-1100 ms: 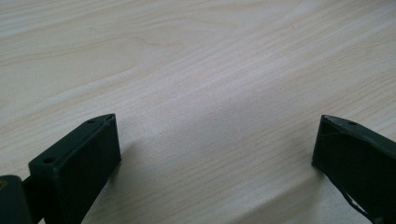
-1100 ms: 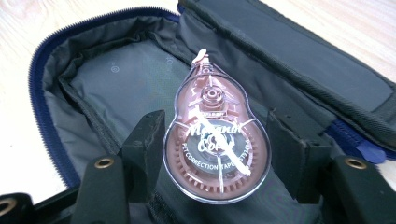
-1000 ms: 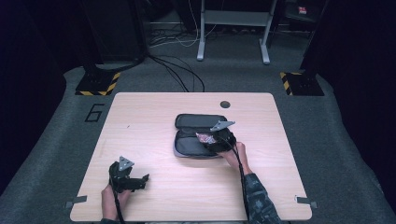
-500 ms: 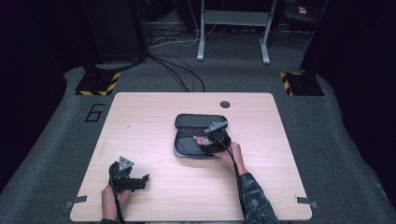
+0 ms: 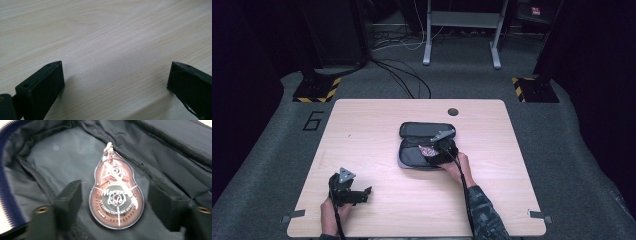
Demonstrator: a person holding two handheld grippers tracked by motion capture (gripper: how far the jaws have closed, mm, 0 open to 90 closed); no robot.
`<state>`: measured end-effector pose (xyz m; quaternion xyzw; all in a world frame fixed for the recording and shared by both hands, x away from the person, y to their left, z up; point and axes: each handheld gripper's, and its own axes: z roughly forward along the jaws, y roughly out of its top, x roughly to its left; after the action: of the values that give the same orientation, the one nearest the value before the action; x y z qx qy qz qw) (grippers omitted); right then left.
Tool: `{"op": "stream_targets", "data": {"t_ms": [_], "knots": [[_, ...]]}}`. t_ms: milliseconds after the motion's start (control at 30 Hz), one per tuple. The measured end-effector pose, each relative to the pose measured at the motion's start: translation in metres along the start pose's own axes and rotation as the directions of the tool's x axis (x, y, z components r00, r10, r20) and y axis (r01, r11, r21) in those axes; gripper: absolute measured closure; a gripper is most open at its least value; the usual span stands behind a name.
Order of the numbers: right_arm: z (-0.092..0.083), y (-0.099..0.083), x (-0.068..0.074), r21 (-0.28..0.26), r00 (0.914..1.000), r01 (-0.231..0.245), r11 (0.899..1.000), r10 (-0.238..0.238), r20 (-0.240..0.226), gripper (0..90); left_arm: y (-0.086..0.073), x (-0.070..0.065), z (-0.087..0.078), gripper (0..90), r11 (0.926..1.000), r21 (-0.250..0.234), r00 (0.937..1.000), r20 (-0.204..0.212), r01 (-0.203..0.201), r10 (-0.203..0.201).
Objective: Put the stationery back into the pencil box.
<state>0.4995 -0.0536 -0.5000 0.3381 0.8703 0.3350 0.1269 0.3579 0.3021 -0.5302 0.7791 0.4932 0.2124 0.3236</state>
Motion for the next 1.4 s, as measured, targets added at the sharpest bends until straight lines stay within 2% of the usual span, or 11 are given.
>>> {"op": "stream_targets", "data": {"t_ms": [67,267,300,367,500,633,900,1033,1200,1400], "knots": [[-0.004,0.001,0.002,-0.006,0.9998,-0.021,1.0,0.021,-0.006,20.5,0.0,0.0,0.0,0.9,1.0,0.0,1.0,0.0,0.0,0.0],[-0.028,0.002,0.007,-0.042,0.9994,0.002,0.999,-0.003,-0.034,14.1,0.0,0.0,0.0,0.9,1.0,0.001,1.0,0.0,-0.001,0.001],[-0.032,0.002,0.009,-0.045,0.9994,-0.006,0.999,0.005,-0.034,13.8,0.0,0.0,0.0,0.9,1.0,-0.002,1.0,0.0,-0.001,0.001],[-0.043,0.0,0.011,-0.059,0.9996,0.01,0.998,-0.011,-0.024,13.1,0.0,0.0,0.0,0.9,1.0,-0.002,1.0,0.0,-0.001,0.001],[-0.062,-0.008,0.016,-0.074,0.9999,-0.001,0.997,0.0,-0.013,12.0,0.0,0.0,0.0,0.9,1.0,-0.002,1.0,0.0,-0.001,0.001],[-0.081,-0.019,0.02,-0.103,0.9998,-0.004,0.995,0.006,0.018,11.8,0.0,0.0,0.0,0.9,1.0,0.001,1.0,0.001,-0.002,0.002],[-0.116,-0.055,0.016,-0.137,0.9943,-0.018,0.99,0.032,0.102,9.9,0.0,0.0,0.0,0.9,1.0,0.0,1.0,0.0,-0.002,0.002],[-0.128,-0.078,0.013,-0.132,0.9881,-0.052,0.99,0.07,0.137,9.1,0.0,0.0,0.0,0.9,1.0,0.001,1.0,0.0,-0.003,0.003],[-0.137,-0.112,0.007,-0.122,0.9765,-0.095,0.988,0.117,0.181,8.8,0.0,-0.001,0.0,0.9,0.9999,-0.006,1.0,-0.001,0.009,-0.009],[-0.137,-0.145,-0.001,-0.099,0.9597,-0.151,0.984,0.17,0.224,7.5,0.0,0.0,0.0,0.9,1.0,-0.004,1.0,-0.001,0.007,-0.007]]}}
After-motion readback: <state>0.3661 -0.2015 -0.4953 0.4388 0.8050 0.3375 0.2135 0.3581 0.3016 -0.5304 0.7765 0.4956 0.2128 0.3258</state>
